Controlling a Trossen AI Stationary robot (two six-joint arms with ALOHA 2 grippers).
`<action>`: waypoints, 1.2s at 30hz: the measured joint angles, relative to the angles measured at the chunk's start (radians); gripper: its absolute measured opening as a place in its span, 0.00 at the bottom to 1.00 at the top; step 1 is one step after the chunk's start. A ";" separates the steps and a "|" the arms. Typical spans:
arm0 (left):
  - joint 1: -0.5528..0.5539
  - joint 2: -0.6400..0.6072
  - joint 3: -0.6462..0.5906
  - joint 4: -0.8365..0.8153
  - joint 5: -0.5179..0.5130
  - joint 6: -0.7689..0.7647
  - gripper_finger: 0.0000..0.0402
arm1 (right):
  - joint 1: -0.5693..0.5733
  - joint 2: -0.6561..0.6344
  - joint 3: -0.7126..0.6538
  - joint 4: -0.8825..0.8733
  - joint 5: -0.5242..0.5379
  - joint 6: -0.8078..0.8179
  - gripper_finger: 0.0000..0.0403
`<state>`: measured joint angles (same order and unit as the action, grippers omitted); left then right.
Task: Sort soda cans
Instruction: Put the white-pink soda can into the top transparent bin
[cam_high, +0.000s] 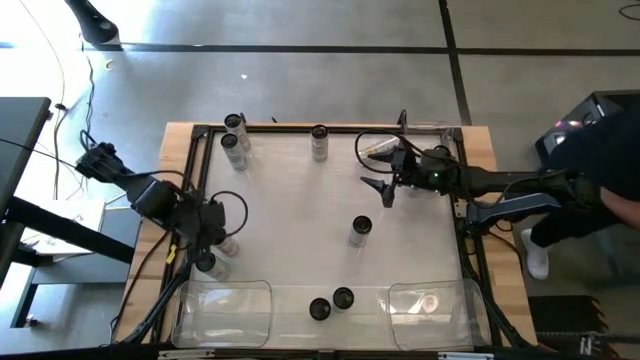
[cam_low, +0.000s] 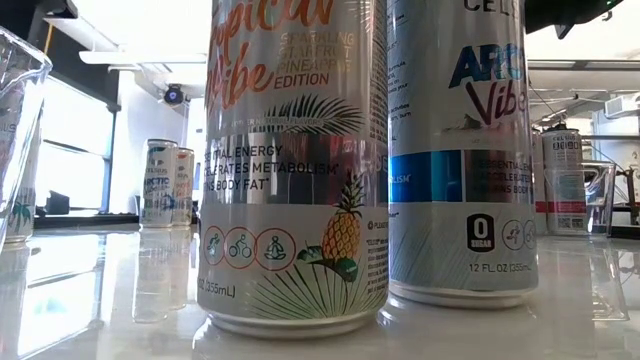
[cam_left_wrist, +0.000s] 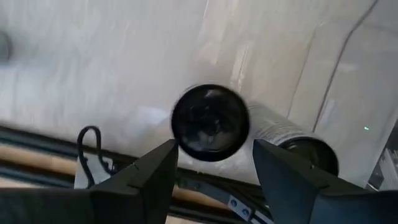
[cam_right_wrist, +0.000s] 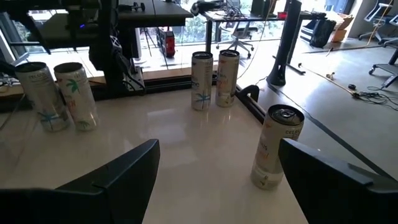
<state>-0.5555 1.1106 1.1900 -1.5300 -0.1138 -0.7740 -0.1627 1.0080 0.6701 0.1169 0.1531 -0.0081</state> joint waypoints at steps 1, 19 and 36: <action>-0.011 0.004 0.000 0.010 -0.003 0.004 0.51 | 0.000 0.000 0.000 0.000 -0.001 0.003 0.81; -0.010 0.074 0.000 0.000 -0.083 0.005 0.56 | 0.000 0.000 0.000 0.001 -0.006 0.011 0.81; 0.001 0.048 -0.083 0.091 -0.030 -0.116 0.84 | 0.000 0.000 0.000 -0.008 -0.017 0.034 0.81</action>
<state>-0.5543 1.1585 1.1069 -1.4389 -0.1436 -0.8896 -0.1627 1.0080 0.6701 0.1092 0.1359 0.0261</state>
